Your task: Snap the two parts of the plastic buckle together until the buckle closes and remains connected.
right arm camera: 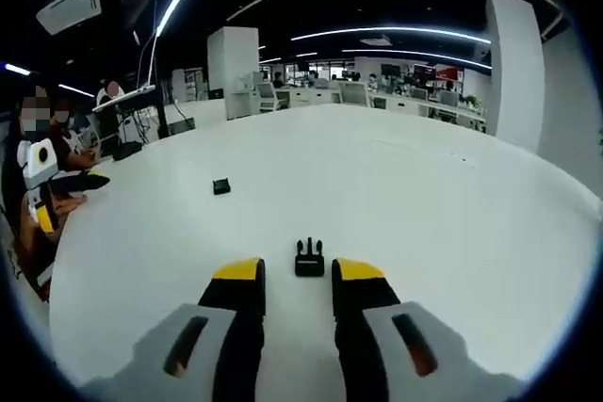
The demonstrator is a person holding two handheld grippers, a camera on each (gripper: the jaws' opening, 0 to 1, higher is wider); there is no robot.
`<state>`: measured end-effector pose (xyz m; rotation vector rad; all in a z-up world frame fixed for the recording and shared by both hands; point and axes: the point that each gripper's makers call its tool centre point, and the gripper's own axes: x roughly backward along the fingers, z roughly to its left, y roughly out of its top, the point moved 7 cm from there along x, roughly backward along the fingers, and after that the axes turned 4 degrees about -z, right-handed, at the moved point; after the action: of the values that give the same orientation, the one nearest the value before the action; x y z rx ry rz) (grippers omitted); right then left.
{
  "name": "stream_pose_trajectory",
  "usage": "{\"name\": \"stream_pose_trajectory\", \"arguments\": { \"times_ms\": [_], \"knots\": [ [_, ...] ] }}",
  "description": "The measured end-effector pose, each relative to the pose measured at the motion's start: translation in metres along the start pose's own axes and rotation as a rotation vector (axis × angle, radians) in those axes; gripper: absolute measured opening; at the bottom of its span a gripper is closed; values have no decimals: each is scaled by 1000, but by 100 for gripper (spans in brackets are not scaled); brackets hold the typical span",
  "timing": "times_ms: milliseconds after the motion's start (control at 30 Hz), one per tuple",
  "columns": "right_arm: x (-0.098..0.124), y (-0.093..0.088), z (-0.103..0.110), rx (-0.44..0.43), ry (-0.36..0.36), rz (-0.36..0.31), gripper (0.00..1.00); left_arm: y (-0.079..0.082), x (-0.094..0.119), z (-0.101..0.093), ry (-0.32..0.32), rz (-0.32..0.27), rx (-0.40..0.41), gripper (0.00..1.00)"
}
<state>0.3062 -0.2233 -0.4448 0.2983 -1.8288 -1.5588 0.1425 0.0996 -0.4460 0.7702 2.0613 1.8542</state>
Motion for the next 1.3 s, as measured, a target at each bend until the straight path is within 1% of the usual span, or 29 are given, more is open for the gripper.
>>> {"name": "stream_pose_trajectory", "arguments": {
  "times_ms": [100, 200, 467, 633, 733, 1000, 1300],
  "knots": [
    [0, 0, -1, 14, -7, 2, 23, 0, 0, 0, -1, -1, 0, 93],
    [0, 1, -1, 24, -10, 4, 23, 0, 1, 0, -2, -2, 1, 93],
    [-1, 1, -1, 31, -7, -5, 16, 1, 3, 2, 3, -4, 4, 93],
    [-1, 1, -1, 34, -7, -4, 15, 1, 4, 2, 4, -7, 6, 93],
    [-1, 1, -2, 39, -5, -8, 12, 1, 4, 1, 5, -8, 6, 93],
    [-1, 1, -5, 40, -8, -12, 12, 2, 3, 1, 5, -3, 5, 93],
    [1, 0, -3, 39, 26, -12, 12, 8, -6, 1, -4, 2, -18, 92]
  ]
}}
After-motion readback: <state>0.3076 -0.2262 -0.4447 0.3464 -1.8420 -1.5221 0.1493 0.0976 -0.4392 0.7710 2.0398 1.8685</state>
